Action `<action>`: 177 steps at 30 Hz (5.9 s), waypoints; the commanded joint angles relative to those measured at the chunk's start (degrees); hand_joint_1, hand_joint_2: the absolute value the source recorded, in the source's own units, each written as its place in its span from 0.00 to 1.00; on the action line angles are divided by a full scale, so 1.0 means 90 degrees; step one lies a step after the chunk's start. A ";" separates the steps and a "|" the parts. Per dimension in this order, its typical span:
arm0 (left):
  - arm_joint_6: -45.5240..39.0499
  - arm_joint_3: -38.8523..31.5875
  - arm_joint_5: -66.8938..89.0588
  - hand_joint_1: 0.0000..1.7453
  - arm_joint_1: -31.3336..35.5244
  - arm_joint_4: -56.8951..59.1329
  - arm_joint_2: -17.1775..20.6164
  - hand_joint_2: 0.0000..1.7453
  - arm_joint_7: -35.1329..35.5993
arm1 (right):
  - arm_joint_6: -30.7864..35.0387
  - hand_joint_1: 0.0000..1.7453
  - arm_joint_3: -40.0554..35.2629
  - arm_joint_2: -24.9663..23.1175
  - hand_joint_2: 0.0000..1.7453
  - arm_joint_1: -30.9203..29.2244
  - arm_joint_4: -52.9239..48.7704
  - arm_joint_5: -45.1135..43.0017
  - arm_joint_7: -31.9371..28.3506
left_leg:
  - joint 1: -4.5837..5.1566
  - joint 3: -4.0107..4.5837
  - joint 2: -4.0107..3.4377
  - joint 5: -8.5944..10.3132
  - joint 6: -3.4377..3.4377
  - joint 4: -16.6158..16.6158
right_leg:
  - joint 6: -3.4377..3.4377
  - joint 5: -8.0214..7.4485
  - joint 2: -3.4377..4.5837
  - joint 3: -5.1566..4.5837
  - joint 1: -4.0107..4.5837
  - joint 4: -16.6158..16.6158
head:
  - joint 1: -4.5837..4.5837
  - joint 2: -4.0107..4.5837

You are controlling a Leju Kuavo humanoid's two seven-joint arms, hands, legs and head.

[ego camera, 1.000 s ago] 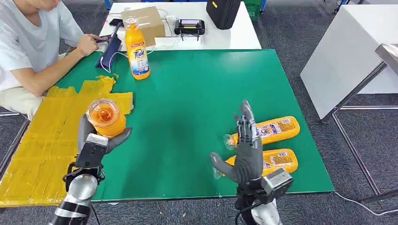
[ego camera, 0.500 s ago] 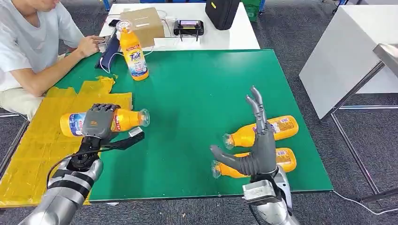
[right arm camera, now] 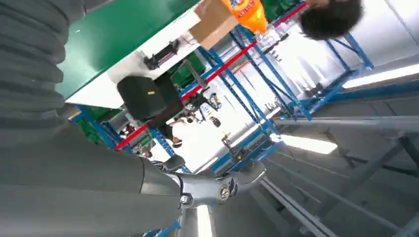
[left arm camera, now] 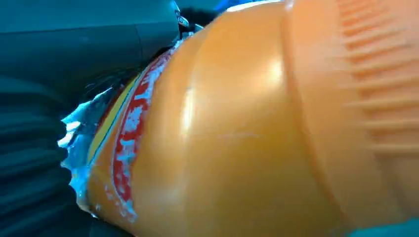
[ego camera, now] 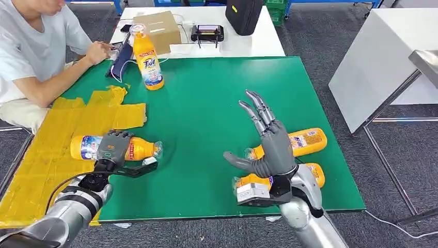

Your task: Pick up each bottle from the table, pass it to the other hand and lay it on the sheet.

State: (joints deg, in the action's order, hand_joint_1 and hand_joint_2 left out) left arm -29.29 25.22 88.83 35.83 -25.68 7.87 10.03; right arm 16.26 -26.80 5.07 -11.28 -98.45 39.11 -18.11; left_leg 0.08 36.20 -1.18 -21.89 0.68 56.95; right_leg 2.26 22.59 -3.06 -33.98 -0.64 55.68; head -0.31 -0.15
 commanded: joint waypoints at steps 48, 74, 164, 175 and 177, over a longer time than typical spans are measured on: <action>-0.0191 -0.1562 -0.6126 0.00 -0.3268 -0.7021 -0.0962 1.00 -0.3947 | -0.2212 0.00 0.0361 0.4276 1.00 -0.0891 0.3473 0.0848 0.0291 | 0.0024 0.0047 0.0092 -0.0007 0.0045 0.0007 | 0.0039 0.0019 -0.0062 -0.0011 -0.0028 -0.0016 | 0.0003 0.0000; 0.0206 -0.1120 -0.6540 0.00 -0.3088 -0.6966 -0.1135 1.00 -0.3946 | -0.0721 0.00 0.0281 0.1894 1.00 -0.2273 0.6371 0.2678 0.0816 | 0.0024 0.0054 0.0017 -0.0008 0.0045 0.0007 | 0.0040 0.0004 0.0004 -0.0035 -0.0025 -0.0012 | 0.0005 0.0000; 0.1667 -0.0571 -0.6648 0.00 -0.3567 -0.7117 -0.1211 1.00 -0.3317 | 0.0831 1.00 0.1605 -0.0578 1.00 -0.0341 0.1719 0.1474 0.1557 | 0.0011 -0.0007 -0.0002 -0.0037 0.0029 0.0010 | 0.0016 0.0028 0.0048 0.0020 -0.0012 0.0006 | -0.0010 0.0000; 0.1678 -0.0588 -0.6658 0.00 -0.3541 -0.7090 -0.1204 1.00 -0.3316 | 0.0978 1.00 0.1699 -0.0466 1.00 -0.0470 0.2111 0.1210 0.1265 | 0.0018 0.0032 0.0044 -0.0022 0.0035 0.0006 | 0.0013 0.0040 -0.0036 -0.0014 -0.0020 0.0000 | 0.0017 0.0000; 0.1678 -0.0588 -0.6658 0.00 -0.3541 -0.7090 -0.1204 1.00 -0.3316 | 0.0978 1.00 0.1699 -0.0466 1.00 -0.0470 0.2111 0.1210 0.1265 | 0.0019 0.0035 0.0048 -0.0020 0.0034 0.0006 | 0.0013 0.0040 -0.0040 -0.0018 -0.0021 -0.0002 | 0.0012 0.0000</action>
State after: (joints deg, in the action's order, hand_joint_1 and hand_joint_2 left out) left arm -14.51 19.26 29.00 3.15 -90.36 -3.74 -20.13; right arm 24.85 -13.35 1.90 -15.19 -77.57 50.23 -6.60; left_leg 0.29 36.62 -0.77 -22.00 1.06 57.00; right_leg 2.44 22.89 -3.61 -34.25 -0.84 55.66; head -0.20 -0.15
